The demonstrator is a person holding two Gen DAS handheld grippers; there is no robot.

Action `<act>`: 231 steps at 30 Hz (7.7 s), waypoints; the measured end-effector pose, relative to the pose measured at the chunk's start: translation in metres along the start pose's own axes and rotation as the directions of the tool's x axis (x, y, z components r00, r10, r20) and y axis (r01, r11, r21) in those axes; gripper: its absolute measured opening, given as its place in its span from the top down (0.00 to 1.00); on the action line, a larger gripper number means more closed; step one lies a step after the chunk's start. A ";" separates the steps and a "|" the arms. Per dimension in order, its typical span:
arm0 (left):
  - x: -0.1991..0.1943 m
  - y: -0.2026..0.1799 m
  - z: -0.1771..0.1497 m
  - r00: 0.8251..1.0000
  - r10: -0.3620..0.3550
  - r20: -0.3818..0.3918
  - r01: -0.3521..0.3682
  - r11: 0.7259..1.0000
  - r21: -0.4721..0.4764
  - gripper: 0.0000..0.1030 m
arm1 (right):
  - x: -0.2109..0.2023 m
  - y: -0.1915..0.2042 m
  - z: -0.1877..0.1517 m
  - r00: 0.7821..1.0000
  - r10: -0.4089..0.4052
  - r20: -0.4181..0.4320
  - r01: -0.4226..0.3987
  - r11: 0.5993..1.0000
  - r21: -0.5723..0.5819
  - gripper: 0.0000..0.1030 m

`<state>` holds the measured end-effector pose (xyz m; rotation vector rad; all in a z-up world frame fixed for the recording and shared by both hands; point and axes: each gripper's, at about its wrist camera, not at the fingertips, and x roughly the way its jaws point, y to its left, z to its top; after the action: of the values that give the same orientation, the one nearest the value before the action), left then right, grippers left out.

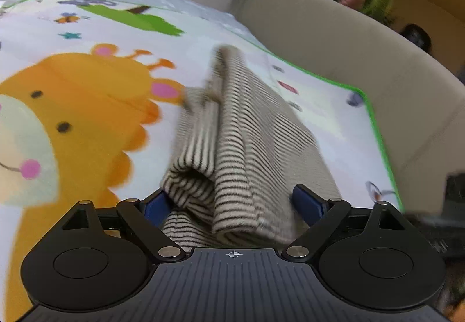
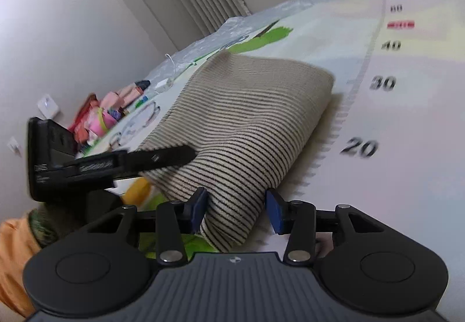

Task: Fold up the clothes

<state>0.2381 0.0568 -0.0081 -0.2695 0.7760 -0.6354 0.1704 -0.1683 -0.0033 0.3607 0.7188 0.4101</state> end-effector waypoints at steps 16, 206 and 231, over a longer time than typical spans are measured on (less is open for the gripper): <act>-0.049 -0.008 -0.032 0.997 -0.075 0.037 0.075 0.997 0.002 0.08 | -0.050 0.055 0.019 0.952 -0.203 0.229 0.270 0.910 -0.315 0.33; -0.061 -0.055 -0.048 0.999 0.011 0.053 -0.007 0.998 -0.070 0.35 | -0.023 -0.072 0.000 0.903 -0.413 0.117 0.423 0.903 -0.077 0.00; 0.005 -0.065 -0.023 0.976 0.210 -0.061 -0.218 0.929 -0.300 0.06 | 0.015 -0.079 0.066 0.968 0.180 -0.173 -0.198 0.976 -0.094 0.09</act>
<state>0.1956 0.0029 0.0022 -0.4532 0.9172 -0.3107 0.2453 -0.2410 -0.0017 0.2935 0.8210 0.6642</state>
